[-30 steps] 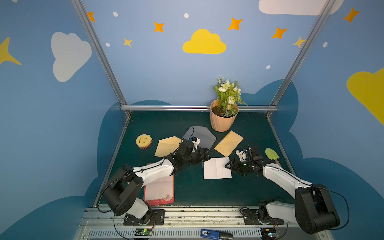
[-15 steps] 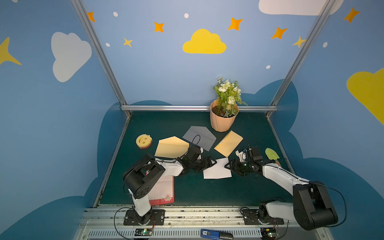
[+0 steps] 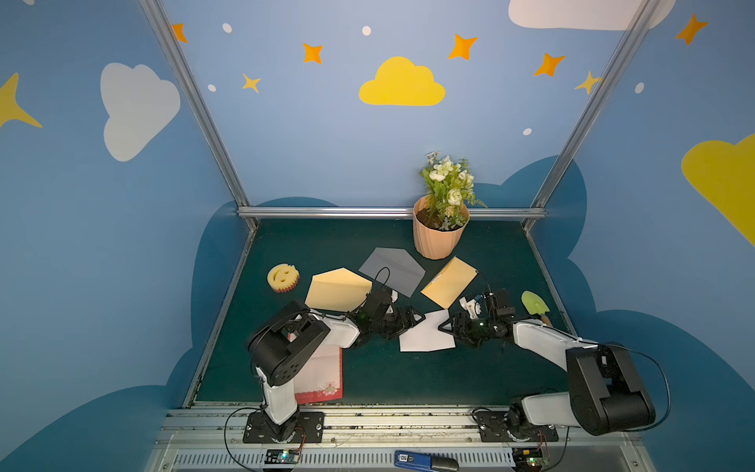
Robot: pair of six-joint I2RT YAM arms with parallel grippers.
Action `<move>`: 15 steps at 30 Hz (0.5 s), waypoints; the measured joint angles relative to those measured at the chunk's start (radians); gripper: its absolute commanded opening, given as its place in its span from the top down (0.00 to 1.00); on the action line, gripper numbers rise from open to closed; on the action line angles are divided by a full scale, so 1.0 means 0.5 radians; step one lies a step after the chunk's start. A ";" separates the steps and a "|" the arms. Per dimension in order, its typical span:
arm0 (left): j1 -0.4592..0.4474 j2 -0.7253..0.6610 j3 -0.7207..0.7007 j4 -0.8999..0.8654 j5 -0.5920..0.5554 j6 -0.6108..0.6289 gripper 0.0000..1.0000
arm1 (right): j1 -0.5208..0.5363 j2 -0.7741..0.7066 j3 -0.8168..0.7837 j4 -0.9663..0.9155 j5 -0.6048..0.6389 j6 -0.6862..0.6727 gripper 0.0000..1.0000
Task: Fold the letter paper in half and place it into the envelope
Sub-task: Fold the letter paper at the center of the board.
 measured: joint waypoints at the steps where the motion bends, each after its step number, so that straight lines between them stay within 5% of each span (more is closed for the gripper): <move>1: 0.003 0.005 -0.007 0.022 0.005 -0.009 0.08 | 0.005 -0.001 0.001 0.019 -0.025 0.004 0.34; 15: 0.061 0.082 -0.110 0.354 0.101 -0.137 0.08 | 0.404 -0.111 0.242 0.040 -0.056 0.103 0.34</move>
